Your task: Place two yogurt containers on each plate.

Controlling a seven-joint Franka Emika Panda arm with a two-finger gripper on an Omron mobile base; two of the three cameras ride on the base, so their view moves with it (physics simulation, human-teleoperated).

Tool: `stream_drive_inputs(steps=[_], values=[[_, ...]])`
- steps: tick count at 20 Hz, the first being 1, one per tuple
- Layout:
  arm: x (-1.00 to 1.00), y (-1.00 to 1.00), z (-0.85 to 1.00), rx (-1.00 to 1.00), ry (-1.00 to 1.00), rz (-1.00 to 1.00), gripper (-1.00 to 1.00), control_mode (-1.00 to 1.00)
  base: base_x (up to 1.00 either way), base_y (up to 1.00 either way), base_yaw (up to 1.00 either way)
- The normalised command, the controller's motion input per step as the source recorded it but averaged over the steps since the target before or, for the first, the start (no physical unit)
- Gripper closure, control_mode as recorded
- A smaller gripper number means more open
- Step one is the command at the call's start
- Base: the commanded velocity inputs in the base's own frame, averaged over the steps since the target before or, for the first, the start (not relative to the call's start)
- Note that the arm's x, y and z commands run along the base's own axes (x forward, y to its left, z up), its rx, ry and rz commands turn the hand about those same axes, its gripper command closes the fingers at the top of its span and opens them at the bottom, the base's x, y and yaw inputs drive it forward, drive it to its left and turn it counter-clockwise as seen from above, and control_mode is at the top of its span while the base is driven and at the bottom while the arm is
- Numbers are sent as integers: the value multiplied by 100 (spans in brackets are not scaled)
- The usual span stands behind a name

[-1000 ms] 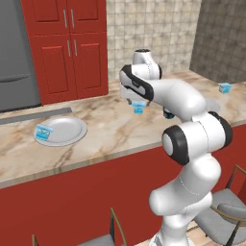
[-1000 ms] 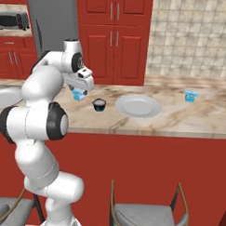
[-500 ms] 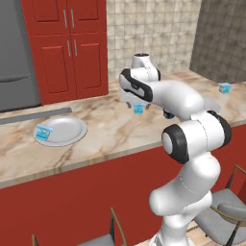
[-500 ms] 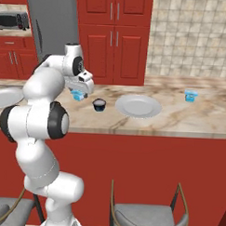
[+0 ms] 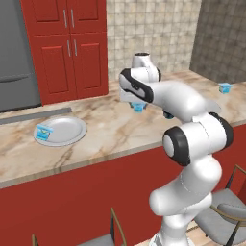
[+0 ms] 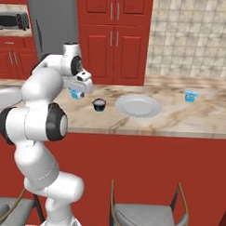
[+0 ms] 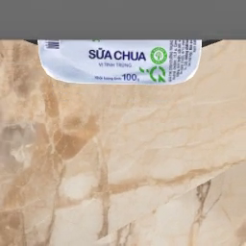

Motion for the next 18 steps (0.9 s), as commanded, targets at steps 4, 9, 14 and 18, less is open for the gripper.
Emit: stream_drive_inputs(steps=[4,9,14,18], values=[[-90,31,100,4,2,0,100,-100,0,0,0],[-69,87,64,5,1,2,100,-100,0,0,0],[-5,100,-2,3,-3,1,100,-100,0,0,0],[0,100,-21,2,-3,0,100,-100,0,0,0]])
